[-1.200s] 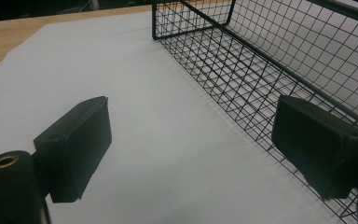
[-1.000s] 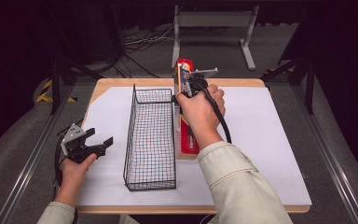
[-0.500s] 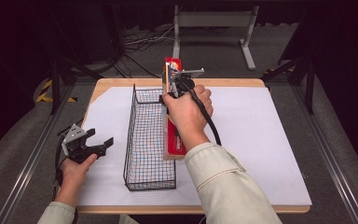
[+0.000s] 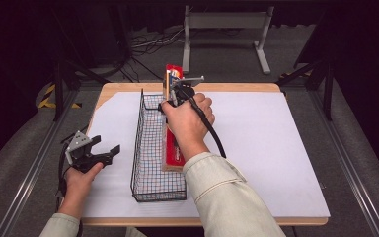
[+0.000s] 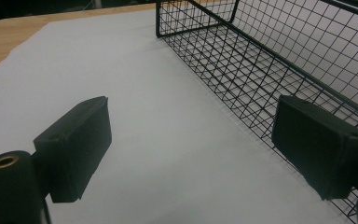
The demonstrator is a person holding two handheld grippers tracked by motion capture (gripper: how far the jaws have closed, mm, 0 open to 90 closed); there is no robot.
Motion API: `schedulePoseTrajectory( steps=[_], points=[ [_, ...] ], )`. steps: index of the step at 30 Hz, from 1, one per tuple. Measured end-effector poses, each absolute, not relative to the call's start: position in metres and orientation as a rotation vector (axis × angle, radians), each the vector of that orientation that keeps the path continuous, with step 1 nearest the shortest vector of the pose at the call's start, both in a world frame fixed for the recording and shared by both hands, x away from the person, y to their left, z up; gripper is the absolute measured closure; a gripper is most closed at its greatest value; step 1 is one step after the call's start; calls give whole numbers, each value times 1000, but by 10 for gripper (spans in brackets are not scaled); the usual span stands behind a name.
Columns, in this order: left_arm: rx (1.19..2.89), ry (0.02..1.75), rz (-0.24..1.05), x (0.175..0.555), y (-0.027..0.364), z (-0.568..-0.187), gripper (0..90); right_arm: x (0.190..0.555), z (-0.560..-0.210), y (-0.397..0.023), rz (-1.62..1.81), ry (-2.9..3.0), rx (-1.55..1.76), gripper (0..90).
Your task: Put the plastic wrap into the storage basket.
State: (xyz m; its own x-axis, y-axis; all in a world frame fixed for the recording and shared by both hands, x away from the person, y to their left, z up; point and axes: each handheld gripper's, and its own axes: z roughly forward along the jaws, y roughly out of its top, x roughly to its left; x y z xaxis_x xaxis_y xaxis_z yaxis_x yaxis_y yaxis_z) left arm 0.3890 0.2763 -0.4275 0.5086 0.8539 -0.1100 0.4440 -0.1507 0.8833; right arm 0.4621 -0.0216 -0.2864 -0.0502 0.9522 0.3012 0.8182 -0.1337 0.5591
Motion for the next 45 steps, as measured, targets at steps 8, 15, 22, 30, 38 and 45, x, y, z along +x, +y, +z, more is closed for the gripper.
schedulePoseTrajectory(
  steps=[8,15,22,30,38,45],
  points=[
    [1784,1086,535,389,276,-428,127,462,-297,-11,951,1935,2011,404],
    [1786,1079,534,390,273,-428,126,462,-312,-1,931,1930,2013,404],
    [1788,1081,533,390,273,-428,126,463,-326,5,894,1941,1992,404],
    [1792,1080,538,390,272,-428,126,461,-340,11,881,1958,1993,404],
    [1801,1072,541,390,269,-427,126,459,-346,10,856,1954,2007,403],
    [1807,1080,536,391,267,-428,129,457,-354,12,838,1977,2011,402]
  ],
)
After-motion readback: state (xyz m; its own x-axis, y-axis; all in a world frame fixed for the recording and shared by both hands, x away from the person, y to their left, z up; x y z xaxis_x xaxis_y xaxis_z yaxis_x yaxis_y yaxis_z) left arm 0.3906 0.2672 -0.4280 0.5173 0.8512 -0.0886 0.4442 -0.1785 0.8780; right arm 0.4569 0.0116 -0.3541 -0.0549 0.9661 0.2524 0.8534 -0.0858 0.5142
